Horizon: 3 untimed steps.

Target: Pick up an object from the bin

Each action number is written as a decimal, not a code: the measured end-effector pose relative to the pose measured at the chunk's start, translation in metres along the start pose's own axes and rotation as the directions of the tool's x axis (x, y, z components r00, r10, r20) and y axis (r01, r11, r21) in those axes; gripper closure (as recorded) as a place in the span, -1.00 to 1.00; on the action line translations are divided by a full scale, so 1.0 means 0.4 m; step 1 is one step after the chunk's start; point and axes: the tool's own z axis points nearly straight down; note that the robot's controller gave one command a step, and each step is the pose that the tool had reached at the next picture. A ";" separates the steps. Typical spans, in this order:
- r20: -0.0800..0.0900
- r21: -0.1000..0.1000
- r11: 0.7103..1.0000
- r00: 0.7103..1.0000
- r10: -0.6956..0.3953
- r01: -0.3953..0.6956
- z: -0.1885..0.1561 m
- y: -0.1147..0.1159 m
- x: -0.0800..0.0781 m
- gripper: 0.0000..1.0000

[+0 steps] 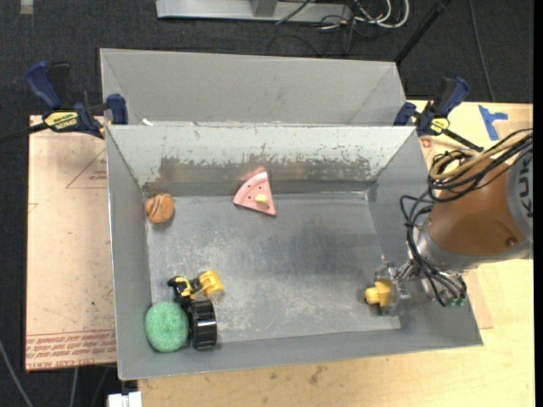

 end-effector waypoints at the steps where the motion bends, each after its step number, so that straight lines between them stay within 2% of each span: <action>1: -0.002 -0.001 1.000 1.000 -0.001 0.001 -0.005 0.001 0.001 1.00; 3: -0.005 -0.001 1.000 1.000 -0.001 0.001 -0.036 0.002 0.003 1.00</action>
Offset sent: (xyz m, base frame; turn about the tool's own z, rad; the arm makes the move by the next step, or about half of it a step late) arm 0.0000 0.0000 0.0073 0.0000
